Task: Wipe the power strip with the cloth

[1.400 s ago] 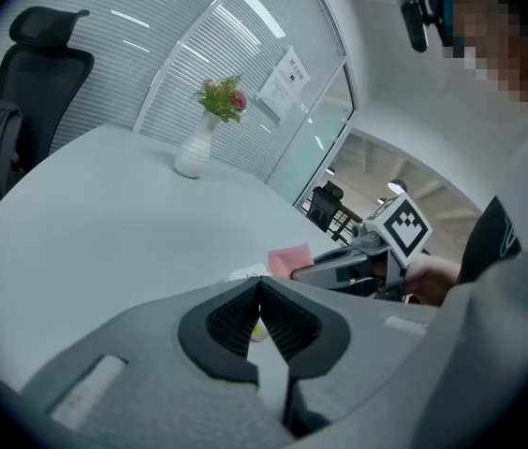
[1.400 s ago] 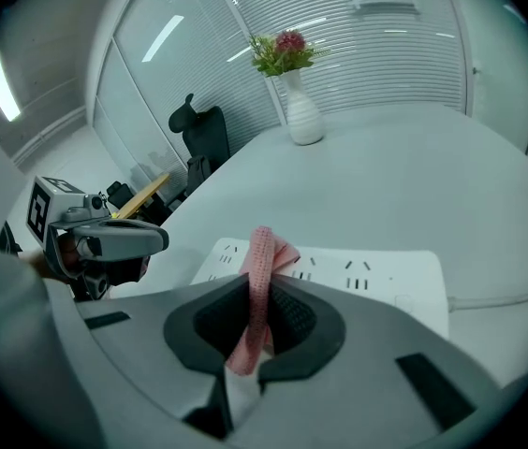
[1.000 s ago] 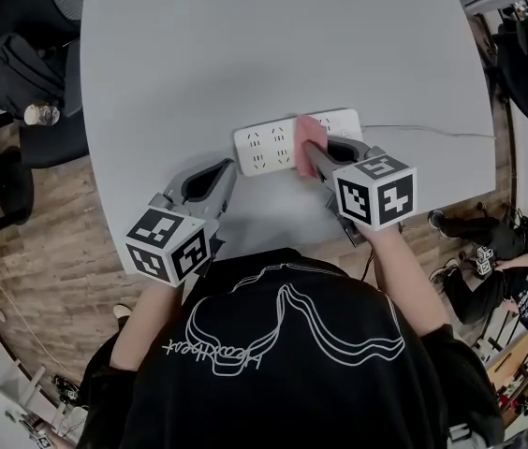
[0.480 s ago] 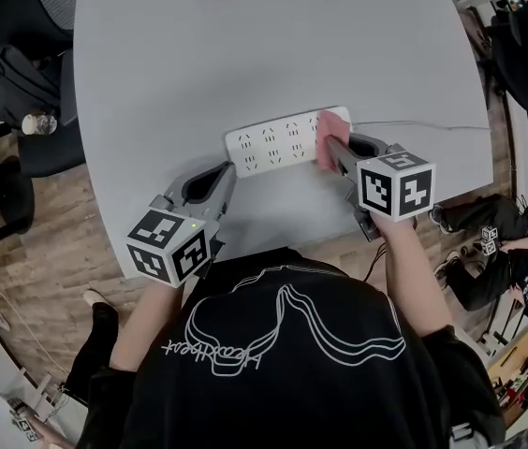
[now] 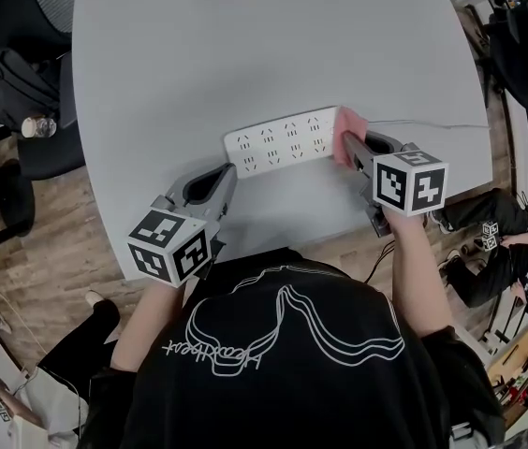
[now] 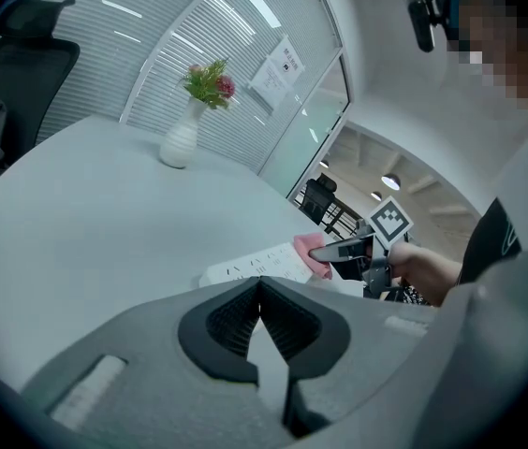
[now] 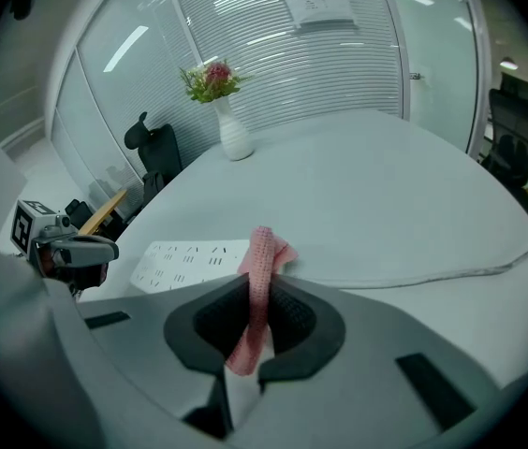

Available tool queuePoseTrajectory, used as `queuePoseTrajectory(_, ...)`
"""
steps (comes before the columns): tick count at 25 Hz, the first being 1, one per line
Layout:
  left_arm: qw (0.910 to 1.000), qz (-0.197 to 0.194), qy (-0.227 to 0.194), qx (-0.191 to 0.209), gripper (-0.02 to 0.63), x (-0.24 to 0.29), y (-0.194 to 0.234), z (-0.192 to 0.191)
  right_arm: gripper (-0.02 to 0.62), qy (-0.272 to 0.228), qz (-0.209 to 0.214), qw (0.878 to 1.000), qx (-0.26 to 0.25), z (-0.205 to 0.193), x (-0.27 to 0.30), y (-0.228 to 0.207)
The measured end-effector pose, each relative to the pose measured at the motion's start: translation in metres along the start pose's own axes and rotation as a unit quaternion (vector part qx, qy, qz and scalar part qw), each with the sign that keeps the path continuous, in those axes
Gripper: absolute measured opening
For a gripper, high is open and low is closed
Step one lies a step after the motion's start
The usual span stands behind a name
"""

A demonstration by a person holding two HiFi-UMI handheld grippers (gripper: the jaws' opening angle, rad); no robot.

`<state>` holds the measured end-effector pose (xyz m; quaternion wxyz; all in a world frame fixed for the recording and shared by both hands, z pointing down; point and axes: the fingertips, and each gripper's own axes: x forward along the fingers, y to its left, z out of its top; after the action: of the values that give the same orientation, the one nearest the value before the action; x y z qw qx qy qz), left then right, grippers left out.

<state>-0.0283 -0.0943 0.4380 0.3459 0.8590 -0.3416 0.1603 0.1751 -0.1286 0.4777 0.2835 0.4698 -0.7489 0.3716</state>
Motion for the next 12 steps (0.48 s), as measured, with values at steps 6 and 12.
queuePoseTrajectory(6,1.0000,0.003,0.000,-0.004,0.012,-0.0028,0.0022,-0.0013,0.038,-0.004,-0.007,1.000,0.006,0.0004,-0.0040,-0.0090)
queuePoseTrajectory(12,0.9999,0.007,-0.001,-0.009,0.012,-0.0064,0.0061,-0.0045,0.038,0.000,-0.014,1.000,-0.003,0.0010,-0.0026,-0.0090)
